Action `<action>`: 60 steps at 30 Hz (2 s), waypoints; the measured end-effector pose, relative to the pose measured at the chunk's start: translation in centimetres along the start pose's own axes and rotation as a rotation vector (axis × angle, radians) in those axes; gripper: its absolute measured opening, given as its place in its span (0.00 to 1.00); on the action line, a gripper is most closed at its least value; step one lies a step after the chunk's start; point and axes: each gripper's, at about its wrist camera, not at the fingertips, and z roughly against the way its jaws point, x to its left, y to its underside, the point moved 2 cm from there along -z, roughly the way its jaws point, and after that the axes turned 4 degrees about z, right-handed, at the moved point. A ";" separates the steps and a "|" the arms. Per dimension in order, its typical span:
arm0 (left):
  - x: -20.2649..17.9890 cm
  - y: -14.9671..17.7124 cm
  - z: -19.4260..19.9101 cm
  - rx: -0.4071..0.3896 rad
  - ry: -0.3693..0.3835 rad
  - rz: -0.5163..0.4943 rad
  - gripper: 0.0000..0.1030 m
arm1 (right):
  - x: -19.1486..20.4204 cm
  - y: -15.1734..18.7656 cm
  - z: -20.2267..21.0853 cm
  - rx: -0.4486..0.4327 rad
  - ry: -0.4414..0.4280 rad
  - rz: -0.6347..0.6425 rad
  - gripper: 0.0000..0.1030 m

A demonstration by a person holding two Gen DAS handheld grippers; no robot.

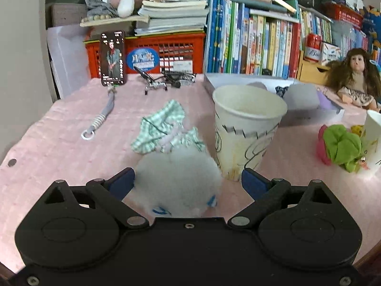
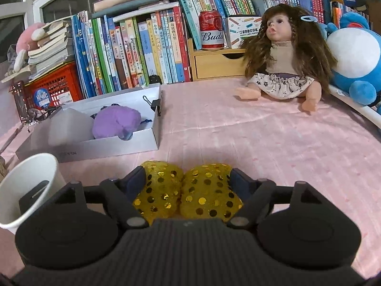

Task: Organize soft objects
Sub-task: 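Close the right tool on a gold sequin pouch while the left tool grasps the white fluffy toy, then carry the gold pouch with the right tool while the left tool carries the fluffy toy to the tray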

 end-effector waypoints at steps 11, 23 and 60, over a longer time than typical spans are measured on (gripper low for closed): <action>-0.4 0.6 -1.5 0.005 -0.054 -0.021 0.92 | -0.9 0.3 -1.6 0.041 -0.030 -0.049 0.97; -0.5 1.0 -1.9 -0.006 -0.082 -0.031 0.89 | -1.1 0.7 -2.0 0.042 -0.052 -0.053 0.99; 2.3 -4.8 2.6 -0.141 -0.117 0.015 0.61 | -1.7 -3.7 0.5 -0.051 -0.042 -0.123 0.32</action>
